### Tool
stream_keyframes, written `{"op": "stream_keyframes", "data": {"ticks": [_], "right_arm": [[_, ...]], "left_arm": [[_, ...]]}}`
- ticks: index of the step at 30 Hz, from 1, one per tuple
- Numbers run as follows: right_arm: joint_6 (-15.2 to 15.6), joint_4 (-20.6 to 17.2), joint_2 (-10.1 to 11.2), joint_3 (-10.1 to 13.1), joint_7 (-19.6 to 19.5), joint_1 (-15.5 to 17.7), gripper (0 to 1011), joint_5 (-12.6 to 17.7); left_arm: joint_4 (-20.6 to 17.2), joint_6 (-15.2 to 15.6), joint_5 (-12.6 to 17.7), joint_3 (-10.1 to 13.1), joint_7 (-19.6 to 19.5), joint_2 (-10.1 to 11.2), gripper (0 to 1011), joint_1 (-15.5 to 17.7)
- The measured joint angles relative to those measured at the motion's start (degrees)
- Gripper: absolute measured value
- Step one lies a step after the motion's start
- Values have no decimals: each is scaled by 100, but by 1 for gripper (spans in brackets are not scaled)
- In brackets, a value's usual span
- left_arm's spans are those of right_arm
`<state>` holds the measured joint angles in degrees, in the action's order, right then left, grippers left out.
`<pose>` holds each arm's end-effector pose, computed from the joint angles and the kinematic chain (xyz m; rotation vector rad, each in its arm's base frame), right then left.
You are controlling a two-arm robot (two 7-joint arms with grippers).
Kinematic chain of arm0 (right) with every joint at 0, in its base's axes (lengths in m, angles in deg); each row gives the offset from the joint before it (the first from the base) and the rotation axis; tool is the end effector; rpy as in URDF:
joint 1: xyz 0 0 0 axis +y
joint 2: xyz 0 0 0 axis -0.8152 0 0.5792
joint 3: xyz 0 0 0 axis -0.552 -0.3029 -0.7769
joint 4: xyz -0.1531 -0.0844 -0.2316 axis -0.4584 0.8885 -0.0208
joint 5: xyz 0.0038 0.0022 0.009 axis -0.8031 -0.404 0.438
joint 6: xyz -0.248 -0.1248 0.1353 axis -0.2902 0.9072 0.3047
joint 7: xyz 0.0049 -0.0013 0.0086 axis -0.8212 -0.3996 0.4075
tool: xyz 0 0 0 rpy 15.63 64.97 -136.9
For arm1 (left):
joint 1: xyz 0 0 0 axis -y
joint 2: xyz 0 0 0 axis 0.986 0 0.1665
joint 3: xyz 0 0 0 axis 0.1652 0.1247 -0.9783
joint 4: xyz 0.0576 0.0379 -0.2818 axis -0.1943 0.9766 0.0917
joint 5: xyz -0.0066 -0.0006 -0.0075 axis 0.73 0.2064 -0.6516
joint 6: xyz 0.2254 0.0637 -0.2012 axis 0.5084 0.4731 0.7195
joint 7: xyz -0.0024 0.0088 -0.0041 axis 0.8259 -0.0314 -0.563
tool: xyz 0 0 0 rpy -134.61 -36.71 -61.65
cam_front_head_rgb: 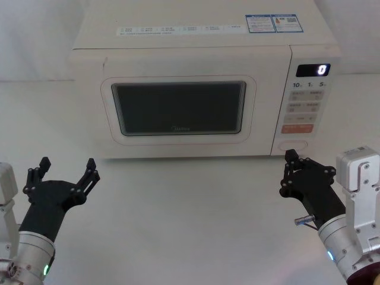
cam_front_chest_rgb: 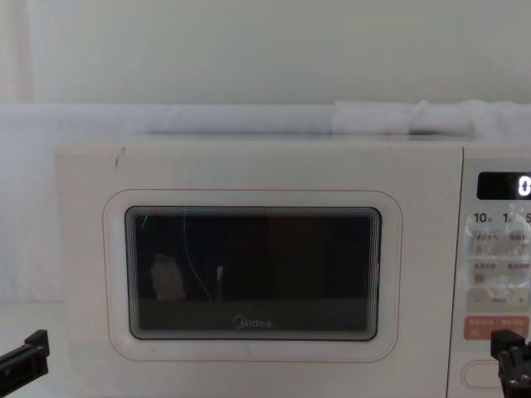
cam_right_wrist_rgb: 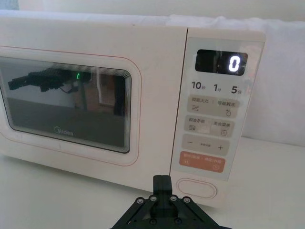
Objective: Press the button to open the microwave door with one hand; close the microwave door with the other hand.
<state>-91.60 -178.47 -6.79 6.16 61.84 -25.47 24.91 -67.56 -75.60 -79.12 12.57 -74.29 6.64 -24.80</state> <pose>0.2659 0.0383 -0.2976 -0.0030 -0.0890 -1.3019 0.2529 0.0375 -0.2852 -0.0379 0.0140 1.4461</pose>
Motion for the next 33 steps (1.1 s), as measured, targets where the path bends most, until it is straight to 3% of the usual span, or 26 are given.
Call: {"op": "stream_keyframes", "data": {"ticks": [22,33], "right_arm": [[12,1,-68,67,98,-17,0,-23],[222,-129,-4,461,334,-87,0,-115]], "left_arm": [[0,0,0,0,0,0,1001,0],[0,0,0,0,0,0,1001,0]]}}
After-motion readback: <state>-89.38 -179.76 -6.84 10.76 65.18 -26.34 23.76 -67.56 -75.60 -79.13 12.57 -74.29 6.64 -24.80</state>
